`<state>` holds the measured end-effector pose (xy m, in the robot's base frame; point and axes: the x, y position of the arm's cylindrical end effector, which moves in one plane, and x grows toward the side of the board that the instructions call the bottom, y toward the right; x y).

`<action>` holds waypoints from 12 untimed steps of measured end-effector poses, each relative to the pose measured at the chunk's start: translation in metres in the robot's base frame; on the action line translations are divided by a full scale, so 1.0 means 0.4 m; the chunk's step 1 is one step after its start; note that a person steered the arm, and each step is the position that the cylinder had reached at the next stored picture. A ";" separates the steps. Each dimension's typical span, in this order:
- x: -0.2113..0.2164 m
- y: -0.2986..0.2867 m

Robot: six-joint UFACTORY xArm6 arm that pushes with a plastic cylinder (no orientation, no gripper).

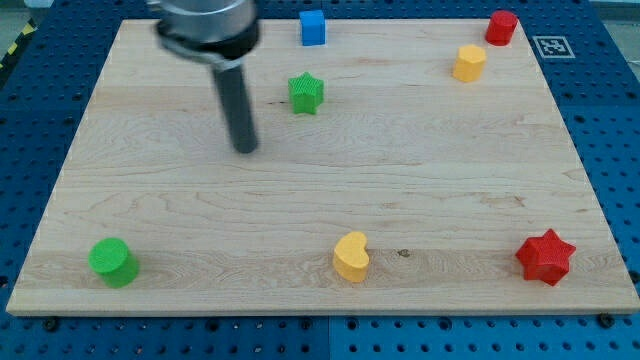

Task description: Move the green star to the center left of the board

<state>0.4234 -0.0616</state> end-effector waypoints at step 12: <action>-0.062 0.061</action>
<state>0.3985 -0.0371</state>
